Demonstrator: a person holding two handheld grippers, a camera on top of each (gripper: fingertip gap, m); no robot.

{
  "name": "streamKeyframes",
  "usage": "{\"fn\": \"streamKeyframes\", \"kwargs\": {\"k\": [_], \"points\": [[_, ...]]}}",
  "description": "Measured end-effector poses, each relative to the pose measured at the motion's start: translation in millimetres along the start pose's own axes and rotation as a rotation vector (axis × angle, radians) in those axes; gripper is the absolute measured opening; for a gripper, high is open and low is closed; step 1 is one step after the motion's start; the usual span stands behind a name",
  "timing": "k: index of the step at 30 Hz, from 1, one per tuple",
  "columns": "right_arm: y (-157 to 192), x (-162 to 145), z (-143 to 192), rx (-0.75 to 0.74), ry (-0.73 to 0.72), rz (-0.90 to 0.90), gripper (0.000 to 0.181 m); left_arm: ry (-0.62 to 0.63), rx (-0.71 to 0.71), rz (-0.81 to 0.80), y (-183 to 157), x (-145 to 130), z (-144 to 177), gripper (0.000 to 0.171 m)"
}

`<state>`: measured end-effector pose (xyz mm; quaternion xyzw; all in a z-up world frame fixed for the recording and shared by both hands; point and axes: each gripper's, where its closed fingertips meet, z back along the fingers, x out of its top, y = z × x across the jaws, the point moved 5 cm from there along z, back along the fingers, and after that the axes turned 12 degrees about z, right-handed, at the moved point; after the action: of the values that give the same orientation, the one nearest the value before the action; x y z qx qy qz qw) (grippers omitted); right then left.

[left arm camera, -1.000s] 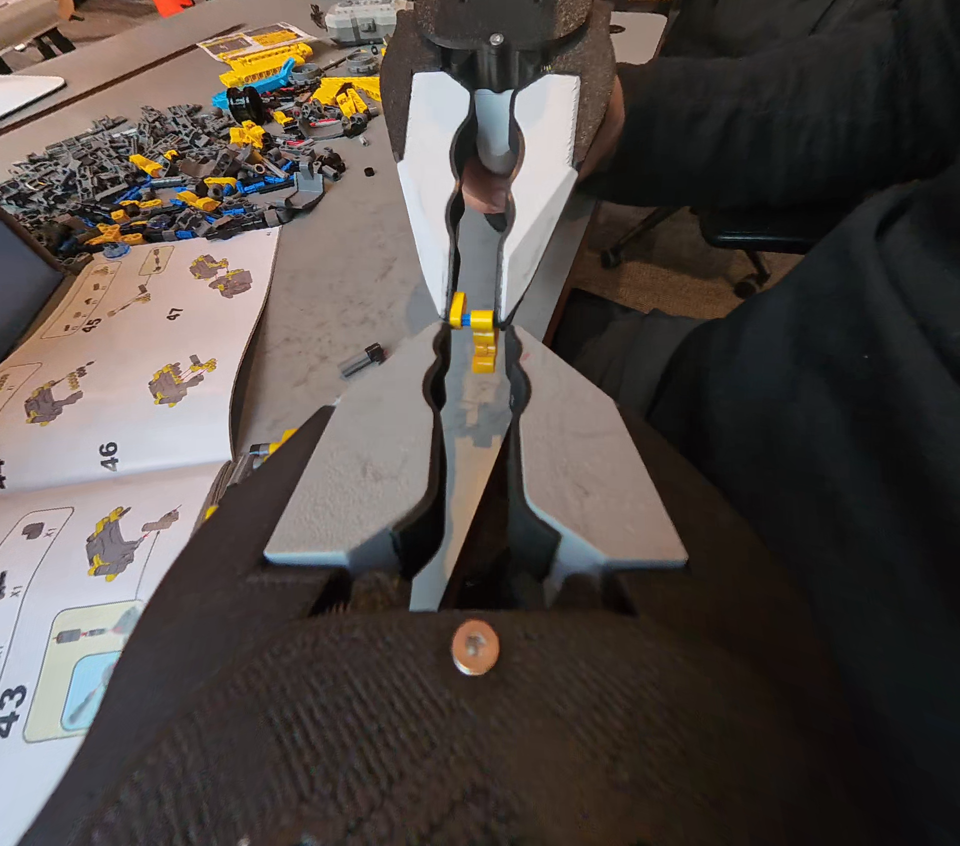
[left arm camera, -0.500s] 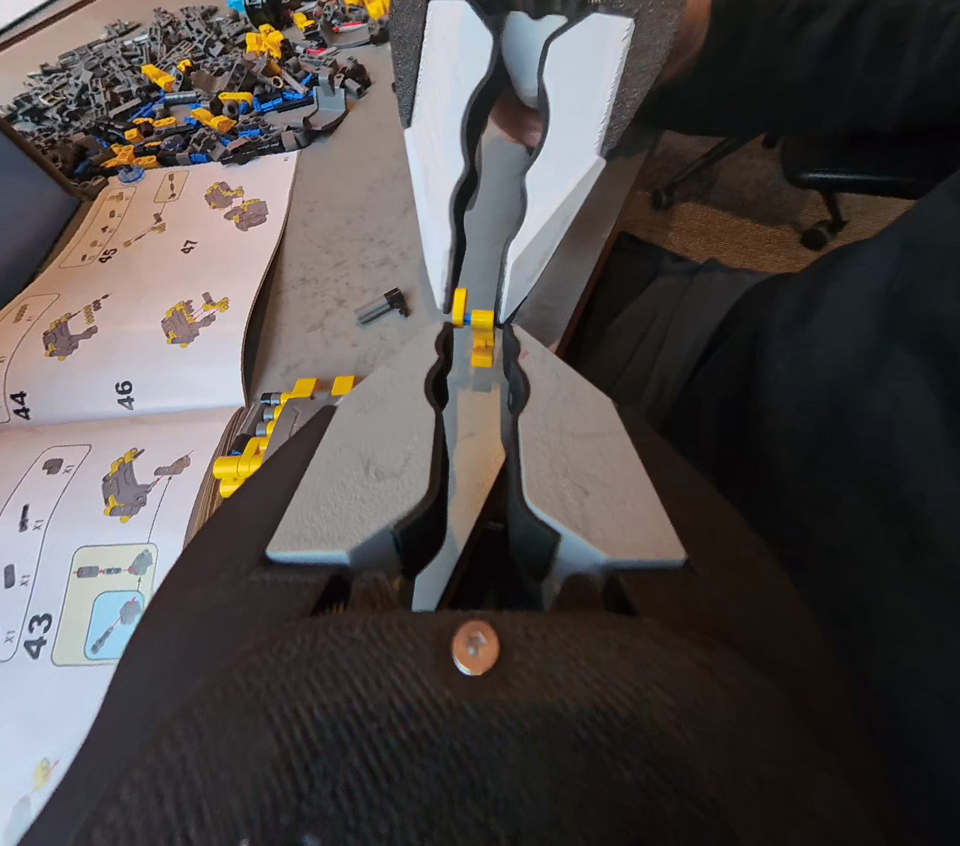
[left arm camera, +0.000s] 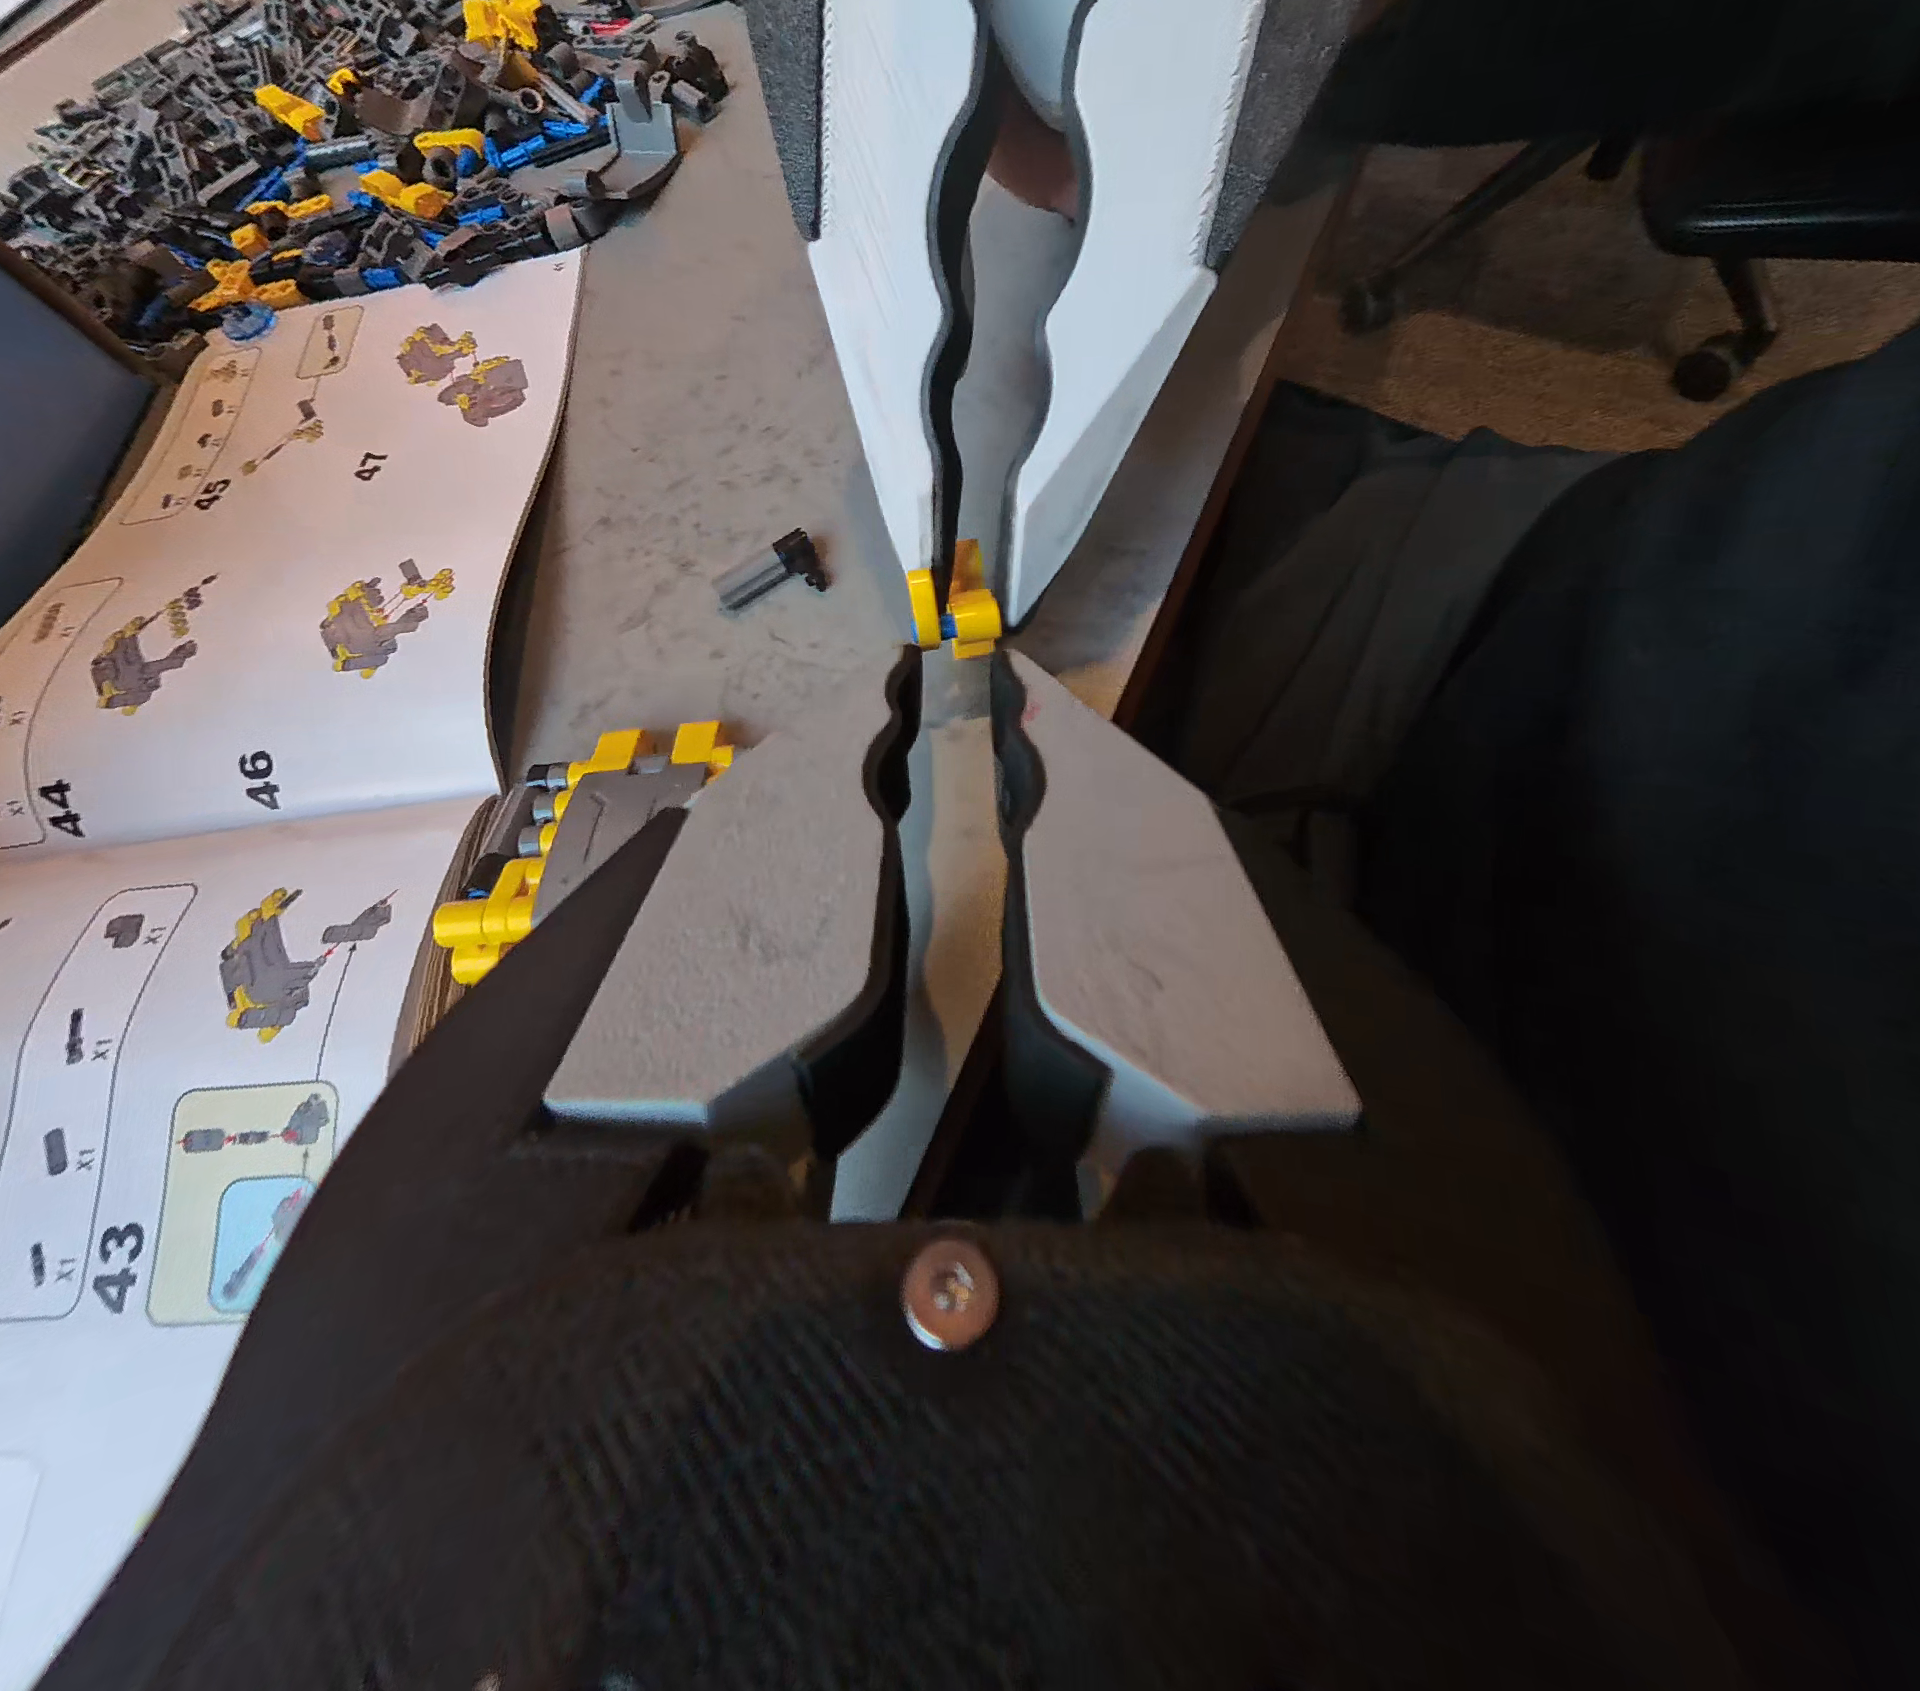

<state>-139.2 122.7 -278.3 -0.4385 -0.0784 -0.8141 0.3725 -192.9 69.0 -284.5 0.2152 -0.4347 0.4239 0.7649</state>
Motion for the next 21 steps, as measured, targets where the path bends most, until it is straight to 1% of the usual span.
{"fn": "streamKeyframes", "kwargs": {"k": [2, 4, 10, 13, 15, 19, 21], "points": [[1.8, -0.3, -0.3, 0.039, -0.002, -0.017, 0.010, -0.011, -0.007, 0.016, 2.0, 0.6, 1.1, 0.000], [2.3, -1.7, -1.3, 0.063, 0.010, -0.039, 0.011, -0.020, -0.037, 0.043, 2.5, 2.7, 2.0, 0.000], [1.7, -3.6, -3.0, 0.040, 0.035, -0.027, 0.008, -0.022, -0.081, 0.136, 6.4, 6.6, 1.3, 0.000], [-1.3, -5.0, -3.4, 0.007, 0.050, -0.035, 0.019, 0.006, -0.081, 0.145, 6.7, 4.7, -0.9, 0.000], [-2.2, -5.7, -3.8, -0.024, 0.065, -0.022, 0.021, 0.013, -0.076, 0.143, 6.6, 3.9, -1.6, 0.000], [0.0, -5.3, -4.0, -0.055, 0.074, 0.021, 0.018, 0.008, -0.079, 0.128, 5.9, 4.2, -1.2, 0.000], [-2.0, -6.1, -3.8, -0.057, 0.075, 0.001, 0.018, 0.030, -0.065, 0.118, 7.9, 1.2, -1.7, 0.002]]}}
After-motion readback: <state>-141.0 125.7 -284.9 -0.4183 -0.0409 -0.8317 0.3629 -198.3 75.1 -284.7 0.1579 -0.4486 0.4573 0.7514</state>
